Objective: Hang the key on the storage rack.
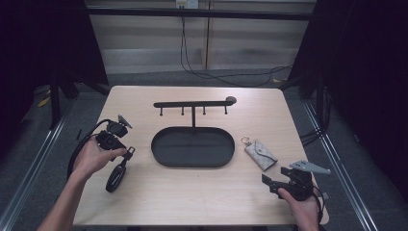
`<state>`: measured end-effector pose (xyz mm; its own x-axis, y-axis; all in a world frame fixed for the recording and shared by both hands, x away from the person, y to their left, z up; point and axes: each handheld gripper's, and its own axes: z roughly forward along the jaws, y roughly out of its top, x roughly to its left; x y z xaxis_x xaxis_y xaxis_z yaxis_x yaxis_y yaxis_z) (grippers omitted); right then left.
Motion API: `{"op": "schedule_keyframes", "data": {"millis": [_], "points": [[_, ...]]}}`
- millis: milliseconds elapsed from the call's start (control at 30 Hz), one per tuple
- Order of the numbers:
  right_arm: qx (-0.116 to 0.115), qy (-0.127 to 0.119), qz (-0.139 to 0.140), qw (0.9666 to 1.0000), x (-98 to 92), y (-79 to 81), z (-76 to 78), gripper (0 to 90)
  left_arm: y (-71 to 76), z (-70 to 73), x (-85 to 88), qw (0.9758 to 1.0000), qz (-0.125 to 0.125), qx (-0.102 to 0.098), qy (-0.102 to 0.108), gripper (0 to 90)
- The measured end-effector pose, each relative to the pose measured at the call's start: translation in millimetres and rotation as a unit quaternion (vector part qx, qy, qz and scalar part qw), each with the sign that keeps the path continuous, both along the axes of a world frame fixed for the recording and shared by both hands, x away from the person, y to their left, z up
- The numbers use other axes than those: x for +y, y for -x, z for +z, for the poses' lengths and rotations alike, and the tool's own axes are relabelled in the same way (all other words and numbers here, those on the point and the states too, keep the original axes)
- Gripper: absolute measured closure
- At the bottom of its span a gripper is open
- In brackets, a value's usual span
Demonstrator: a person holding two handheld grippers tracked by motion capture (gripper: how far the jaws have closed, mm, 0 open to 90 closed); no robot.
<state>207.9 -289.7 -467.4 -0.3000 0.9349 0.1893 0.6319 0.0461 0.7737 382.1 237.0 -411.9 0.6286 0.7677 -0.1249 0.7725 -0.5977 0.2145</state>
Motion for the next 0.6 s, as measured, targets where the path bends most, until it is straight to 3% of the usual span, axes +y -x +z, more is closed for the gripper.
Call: {"op": "schedule_keyframes", "data": {"millis": [333,467,600], "points": [[0.001,-0.007,-0.004,1.0000,-1.7,-0.8,-0.6,15.3,4.0,19.2,6.8,0.9997,0.000,-0.023,0.004,70.7],[0.002,-0.005,-0.003,1.0000,-1.2,-0.8,-0.6,15.3,4.1,25.0,7.9,0.9998,0.005,-0.018,-0.002,70.7],[-0.001,-0.007,-0.002,1.0000,-1.2,-0.5,-0.2,15.2,4.1,35.0,11.2,0.9996,0.007,-0.026,0.008,70.7]]}}
